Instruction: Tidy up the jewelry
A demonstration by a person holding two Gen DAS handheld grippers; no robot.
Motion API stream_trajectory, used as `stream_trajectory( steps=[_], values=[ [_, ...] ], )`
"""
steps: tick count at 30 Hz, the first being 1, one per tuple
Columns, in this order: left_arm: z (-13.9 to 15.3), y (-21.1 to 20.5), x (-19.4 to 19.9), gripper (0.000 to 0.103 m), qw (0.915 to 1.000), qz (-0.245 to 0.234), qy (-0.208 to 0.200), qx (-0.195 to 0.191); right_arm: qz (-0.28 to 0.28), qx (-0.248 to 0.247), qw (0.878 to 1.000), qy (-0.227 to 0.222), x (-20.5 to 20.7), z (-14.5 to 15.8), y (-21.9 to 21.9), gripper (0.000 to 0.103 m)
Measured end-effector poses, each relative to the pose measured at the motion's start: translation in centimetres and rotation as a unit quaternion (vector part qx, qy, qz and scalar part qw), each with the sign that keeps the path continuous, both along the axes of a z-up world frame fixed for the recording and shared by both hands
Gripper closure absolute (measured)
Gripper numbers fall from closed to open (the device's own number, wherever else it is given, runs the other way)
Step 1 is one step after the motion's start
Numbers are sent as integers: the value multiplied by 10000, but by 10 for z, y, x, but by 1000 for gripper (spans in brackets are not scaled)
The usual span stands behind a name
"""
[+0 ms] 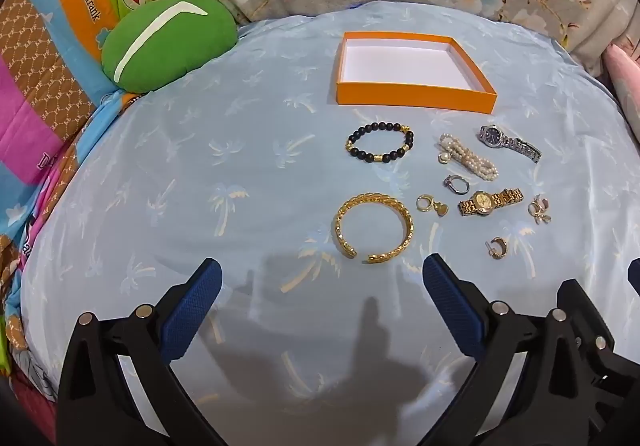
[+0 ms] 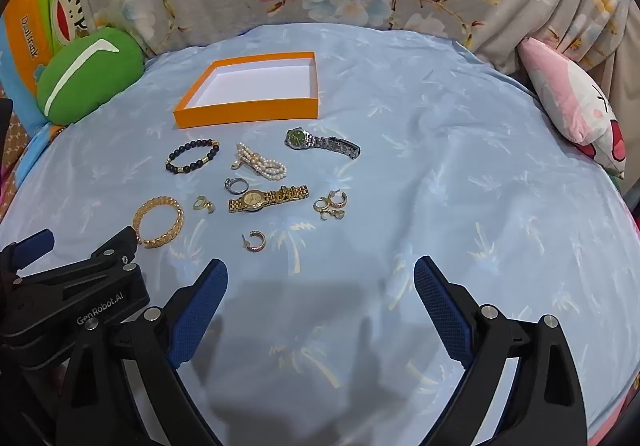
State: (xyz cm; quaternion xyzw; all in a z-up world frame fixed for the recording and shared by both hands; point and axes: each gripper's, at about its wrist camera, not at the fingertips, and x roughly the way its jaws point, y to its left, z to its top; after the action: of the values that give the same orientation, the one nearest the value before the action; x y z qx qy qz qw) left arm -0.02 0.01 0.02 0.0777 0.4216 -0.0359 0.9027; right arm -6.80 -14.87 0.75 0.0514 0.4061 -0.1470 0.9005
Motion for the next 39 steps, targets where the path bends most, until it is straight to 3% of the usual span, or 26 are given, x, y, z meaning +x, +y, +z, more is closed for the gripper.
stream_trajectory(
  steps=[39],
  values=[
    [-1, -1, 1, 5, 10000, -17, 15, 32, -16, 75, 10000, -39, 0, -2, 0, 10]
  ],
)
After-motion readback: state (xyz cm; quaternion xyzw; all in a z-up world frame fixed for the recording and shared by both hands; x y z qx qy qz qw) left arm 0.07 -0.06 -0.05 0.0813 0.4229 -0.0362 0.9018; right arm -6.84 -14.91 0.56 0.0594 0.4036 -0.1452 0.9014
